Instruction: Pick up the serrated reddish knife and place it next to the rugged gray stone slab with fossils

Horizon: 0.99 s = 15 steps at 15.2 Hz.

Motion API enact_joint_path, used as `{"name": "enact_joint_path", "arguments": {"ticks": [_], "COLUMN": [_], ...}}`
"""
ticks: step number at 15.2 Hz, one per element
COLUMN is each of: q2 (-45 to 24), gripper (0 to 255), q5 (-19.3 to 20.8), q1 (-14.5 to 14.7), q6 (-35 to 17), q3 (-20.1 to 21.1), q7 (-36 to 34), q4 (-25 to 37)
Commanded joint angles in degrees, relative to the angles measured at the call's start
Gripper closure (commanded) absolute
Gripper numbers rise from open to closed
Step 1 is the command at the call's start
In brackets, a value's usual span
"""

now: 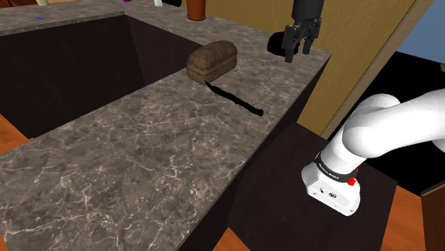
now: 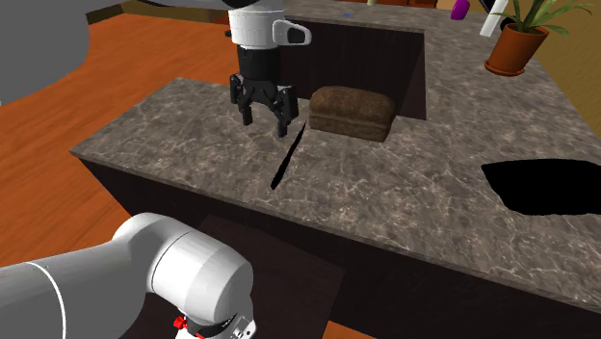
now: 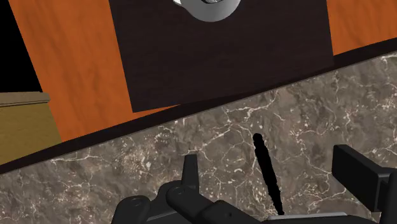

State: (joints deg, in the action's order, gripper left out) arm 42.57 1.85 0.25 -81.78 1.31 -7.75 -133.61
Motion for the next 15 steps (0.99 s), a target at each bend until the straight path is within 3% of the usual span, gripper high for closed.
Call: {"name": "enact_joint_path", "arguments": {"ticks": [1,8,15], "q2": [0.0,-9.11,-21.31], "gripper": [0,0,0], "q5": [0.0,-0.56,-1.61], "q1": [0.0,1.38,2.77], "q6": [0.0,-14.92,-28.8], "q3": [0.0,-0.79,-1.1], "q7": [0.0,3.23,6.66], "q4": [0.0,-3.83,-3.57]}}
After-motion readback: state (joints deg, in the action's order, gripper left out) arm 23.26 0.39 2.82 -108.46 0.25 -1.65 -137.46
